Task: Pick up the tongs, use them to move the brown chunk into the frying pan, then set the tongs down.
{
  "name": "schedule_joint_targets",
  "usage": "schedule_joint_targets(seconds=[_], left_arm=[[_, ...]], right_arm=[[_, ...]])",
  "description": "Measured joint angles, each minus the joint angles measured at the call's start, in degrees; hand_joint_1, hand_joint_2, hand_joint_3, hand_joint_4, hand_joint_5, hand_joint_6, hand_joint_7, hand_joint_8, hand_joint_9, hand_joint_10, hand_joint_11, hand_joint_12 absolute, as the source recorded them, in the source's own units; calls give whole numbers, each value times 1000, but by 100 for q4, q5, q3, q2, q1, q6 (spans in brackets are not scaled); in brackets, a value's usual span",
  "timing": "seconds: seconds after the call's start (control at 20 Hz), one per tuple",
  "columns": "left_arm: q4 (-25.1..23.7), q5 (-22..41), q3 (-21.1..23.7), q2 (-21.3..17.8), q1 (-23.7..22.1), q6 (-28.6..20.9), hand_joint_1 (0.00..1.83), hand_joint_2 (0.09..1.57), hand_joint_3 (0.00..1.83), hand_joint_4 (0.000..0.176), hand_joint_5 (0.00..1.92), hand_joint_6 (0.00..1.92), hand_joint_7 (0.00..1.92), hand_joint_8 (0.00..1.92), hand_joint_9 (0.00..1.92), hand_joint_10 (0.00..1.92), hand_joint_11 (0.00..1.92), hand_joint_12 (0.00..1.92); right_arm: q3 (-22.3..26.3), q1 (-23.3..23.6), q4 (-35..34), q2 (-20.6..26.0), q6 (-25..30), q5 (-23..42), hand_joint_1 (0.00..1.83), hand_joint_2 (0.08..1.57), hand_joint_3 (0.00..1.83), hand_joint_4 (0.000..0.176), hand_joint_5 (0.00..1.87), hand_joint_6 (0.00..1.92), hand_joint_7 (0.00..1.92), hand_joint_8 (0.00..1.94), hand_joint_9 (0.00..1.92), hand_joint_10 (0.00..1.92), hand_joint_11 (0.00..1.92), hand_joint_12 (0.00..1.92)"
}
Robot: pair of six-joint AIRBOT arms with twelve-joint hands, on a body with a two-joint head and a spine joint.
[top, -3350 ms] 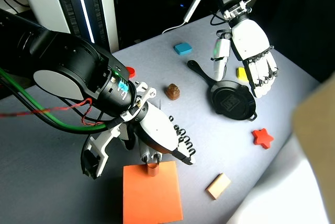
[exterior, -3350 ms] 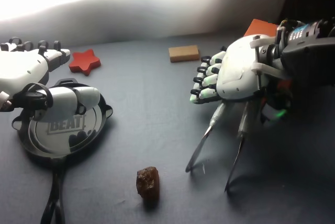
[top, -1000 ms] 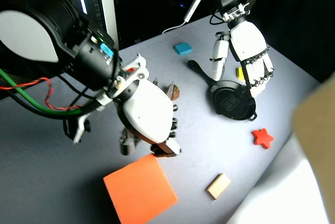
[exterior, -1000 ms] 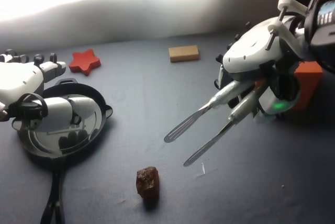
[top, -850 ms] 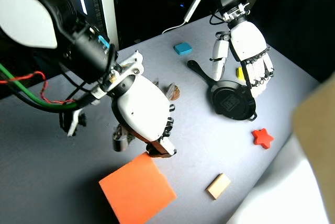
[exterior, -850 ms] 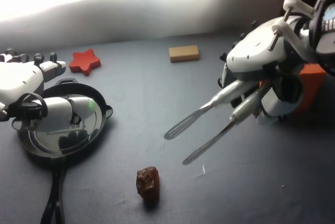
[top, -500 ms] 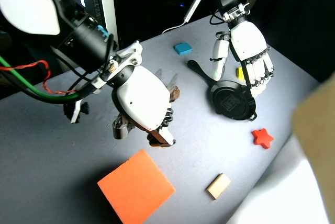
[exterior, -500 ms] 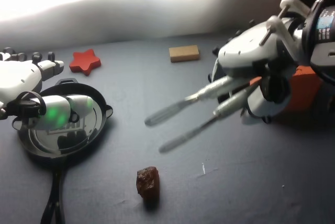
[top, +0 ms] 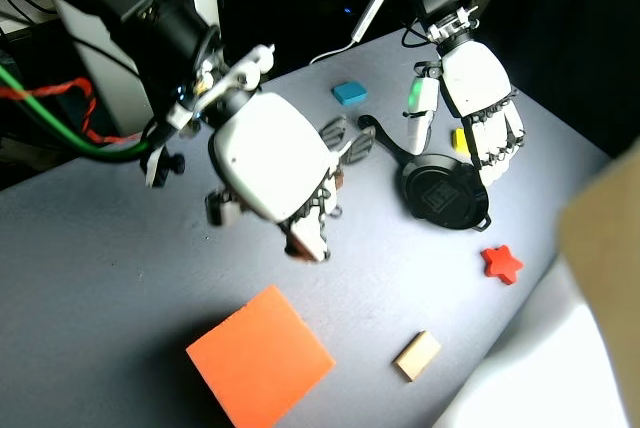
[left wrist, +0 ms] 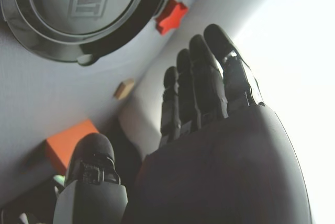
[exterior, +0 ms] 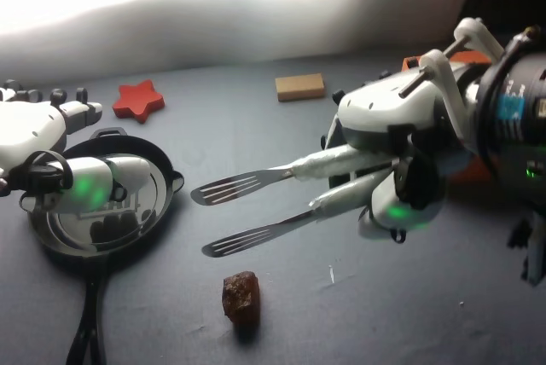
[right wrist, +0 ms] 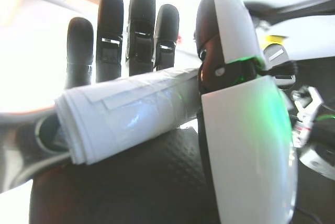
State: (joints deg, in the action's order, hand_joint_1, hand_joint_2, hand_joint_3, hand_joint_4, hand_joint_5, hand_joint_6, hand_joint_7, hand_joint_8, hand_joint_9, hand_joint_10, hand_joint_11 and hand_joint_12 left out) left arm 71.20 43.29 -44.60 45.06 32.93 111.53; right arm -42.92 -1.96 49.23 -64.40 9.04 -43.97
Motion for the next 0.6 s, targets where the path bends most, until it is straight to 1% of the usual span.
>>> schedule_joint_targets(seconds=[0.05,0.1,0.15,0.2,0.3,0.35,0.45,0.5,0.6], left_arm=[[2,0,-22,0,0,-7,0,1188,0,19,165,0,249,1,260,1,0,852],[0,-2,-42,0,13,-37,0,1190,1,15,178,4,253,2,268,4,0,860],[2,0,-59,0,22,-52,0,1196,2,15,187,5,262,4,280,6,0,878],[2,-2,-70,0,24,-63,0,1196,2,22,182,2,260,2,283,7,0,882],[-7,-7,-131,0,72,-94,0,1196,2,28,165,0,250,0,278,3,0,884],[-13,0,-144,0,94,-98,0,1195,1,22,168,2,253,2,279,3,0,882],[-11,-2,-177,0,142,-133,0,1199,2,17,182,5,271,6,298,8,0,901],[-2,0,-188,0,166,-149,0,1201,2,22,180,4,270,4,301,8,0,905],[2,0,-208,0,177,-177,0,1202,2,26,186,6,274,5,307,9,0,908]], right_arm=[[90,0,103,0,302,-181,1100,1129,1,0,680,499,936,32,595,688,167,1541],[188,-9,249,0,621,-380,1081,1141,7,0,676,498,930,29,591,689,160,1545],[256,-17,339,0,876,-570,1083,1148,9,0,661,506,919,25,578,701,140,1563],[295,-57,387,2,931,-656,1101,1141,5,0,678,514,935,31,589,706,157,1548],[389,-155,337,7,933,-807,1115,1136,3,0,684,512,943,34,591,707,167,1543],[426,-188,330,4,935,-859,1081,1153,11,0,674,507,935,30,584,705,162,1542],[461,-317,337,-15,964,-933,1080,1145,7,0,685,505,943,32,600,696,182,1529],[461,-411,343,-39,957,-957,1084,1141,5,0,683,501,942,31,599,692,184,1526],[435,-533,264,-103,861,-1005,1092,1138,3,0,678,498,939,29,595,689,183,1527]])
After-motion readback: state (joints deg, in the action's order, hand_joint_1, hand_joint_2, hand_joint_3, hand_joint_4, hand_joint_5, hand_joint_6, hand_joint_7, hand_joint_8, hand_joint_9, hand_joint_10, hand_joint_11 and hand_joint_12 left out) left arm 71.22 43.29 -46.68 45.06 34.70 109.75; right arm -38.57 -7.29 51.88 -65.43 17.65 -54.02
